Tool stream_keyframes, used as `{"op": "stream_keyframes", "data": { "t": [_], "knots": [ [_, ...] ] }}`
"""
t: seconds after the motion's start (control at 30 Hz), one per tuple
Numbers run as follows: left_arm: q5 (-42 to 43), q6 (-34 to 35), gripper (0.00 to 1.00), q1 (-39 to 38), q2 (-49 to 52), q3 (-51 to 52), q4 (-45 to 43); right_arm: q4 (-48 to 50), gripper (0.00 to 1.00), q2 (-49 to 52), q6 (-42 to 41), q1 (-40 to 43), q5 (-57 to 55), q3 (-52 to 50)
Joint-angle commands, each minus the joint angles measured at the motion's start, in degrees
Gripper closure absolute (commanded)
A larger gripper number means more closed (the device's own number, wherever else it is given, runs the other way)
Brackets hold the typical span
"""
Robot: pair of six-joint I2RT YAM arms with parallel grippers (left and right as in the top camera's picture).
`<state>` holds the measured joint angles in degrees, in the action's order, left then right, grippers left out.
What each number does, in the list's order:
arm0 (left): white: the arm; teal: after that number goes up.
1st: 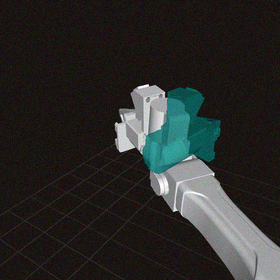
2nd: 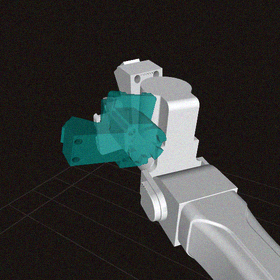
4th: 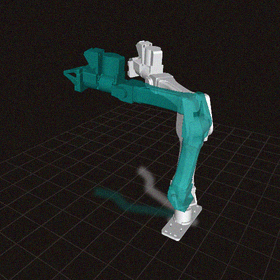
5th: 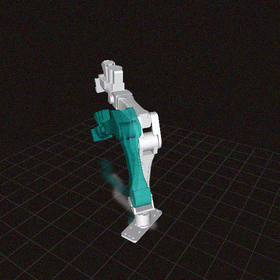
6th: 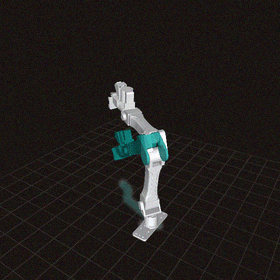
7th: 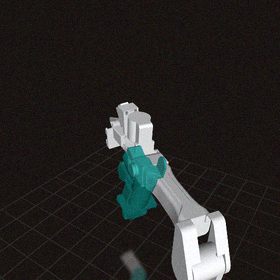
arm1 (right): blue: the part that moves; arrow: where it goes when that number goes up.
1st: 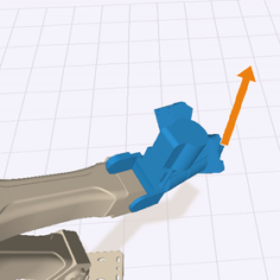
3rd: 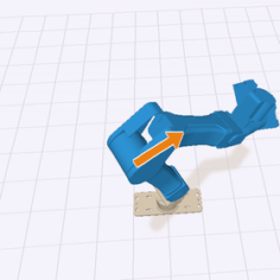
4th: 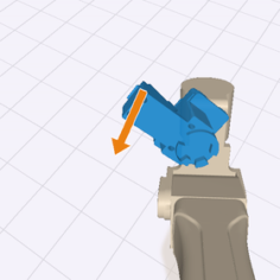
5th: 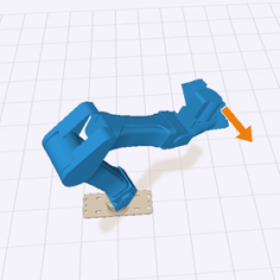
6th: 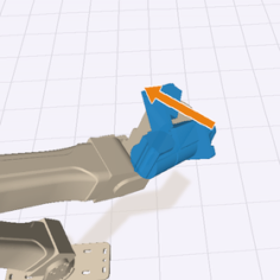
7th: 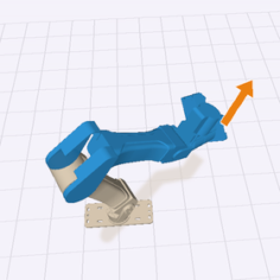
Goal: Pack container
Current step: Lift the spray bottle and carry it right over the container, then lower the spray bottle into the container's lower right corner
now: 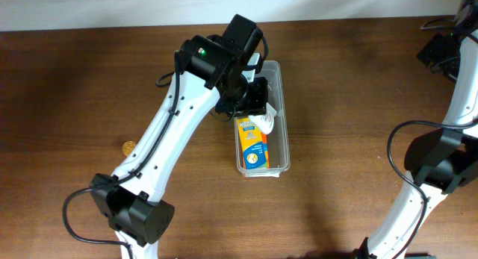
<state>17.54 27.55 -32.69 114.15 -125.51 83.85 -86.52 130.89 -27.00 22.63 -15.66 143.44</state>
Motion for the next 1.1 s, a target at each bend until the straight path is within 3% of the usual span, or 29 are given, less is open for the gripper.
{"op": "stream_keyframes", "data": {
  "t": [0.0, 0.5, 1.07],
  "knots": [
    [-0.3, 1.6, 0.78, -0.9, 0.6, -1.3, 0.0, 0.0, 0.02, -0.2, -0.2, -0.1, -1.1, 0.0],
    [-4.9, 12.4, 0.79, -8.0, 9.7, -1.3, -0.6, 0.0, 0.02, -0.2, -0.2, -0.1, -1.1, 0.0],
    [-13.6, 12.3, 0.79, -8.0, 11.2, -1.3, -0.7, 0.0, 0.02, -0.2, -0.2, -0.1, -1.1, 0.0]
  ]
}}
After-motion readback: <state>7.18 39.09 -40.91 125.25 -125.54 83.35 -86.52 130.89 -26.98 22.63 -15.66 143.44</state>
